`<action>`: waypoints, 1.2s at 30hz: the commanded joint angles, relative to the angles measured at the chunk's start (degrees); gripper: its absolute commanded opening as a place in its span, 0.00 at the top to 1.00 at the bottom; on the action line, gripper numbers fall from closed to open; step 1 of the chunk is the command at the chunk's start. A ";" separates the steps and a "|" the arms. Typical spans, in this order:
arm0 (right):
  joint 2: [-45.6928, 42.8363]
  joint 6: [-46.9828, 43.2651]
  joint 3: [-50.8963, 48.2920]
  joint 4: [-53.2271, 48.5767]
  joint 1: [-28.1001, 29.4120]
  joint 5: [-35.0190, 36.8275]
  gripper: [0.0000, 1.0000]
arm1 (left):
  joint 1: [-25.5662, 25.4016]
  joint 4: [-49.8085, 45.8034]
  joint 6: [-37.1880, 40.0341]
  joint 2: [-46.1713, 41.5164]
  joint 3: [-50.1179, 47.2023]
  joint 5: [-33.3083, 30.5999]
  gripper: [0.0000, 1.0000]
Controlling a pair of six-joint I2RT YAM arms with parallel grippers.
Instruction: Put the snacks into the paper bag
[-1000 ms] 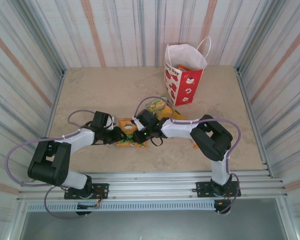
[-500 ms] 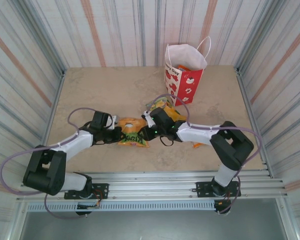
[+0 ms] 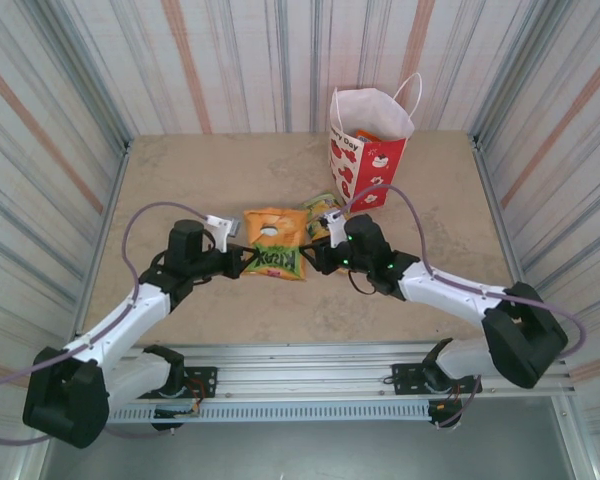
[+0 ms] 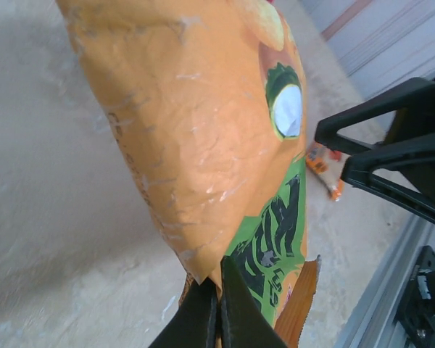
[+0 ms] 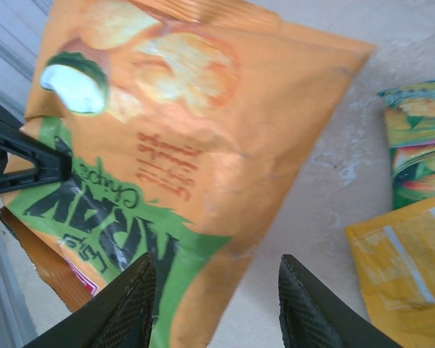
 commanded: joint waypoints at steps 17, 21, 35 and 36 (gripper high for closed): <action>-21.14 -0.87 -15.53 11.80 -9.15 -9.23 0.37 | -1.52 28.77 3.15 2.51 -2.45 17.08 1.00; -22.01 0.88 -16.48 13.44 -10.70 -12.79 0.33 | -2.44 30.10 3.71 3.87 -1.33 17.64 1.00; -20.22 5.62 -16.22 21.01 -12.43 -19.09 0.27 | -5.91 36.55 2.55 11.54 3.67 21.51 1.00; -19.85 6.09 -16.13 22.00 -12.43 -19.57 0.28 | -6.25 36.58 2.51 12.25 4.05 21.54 1.00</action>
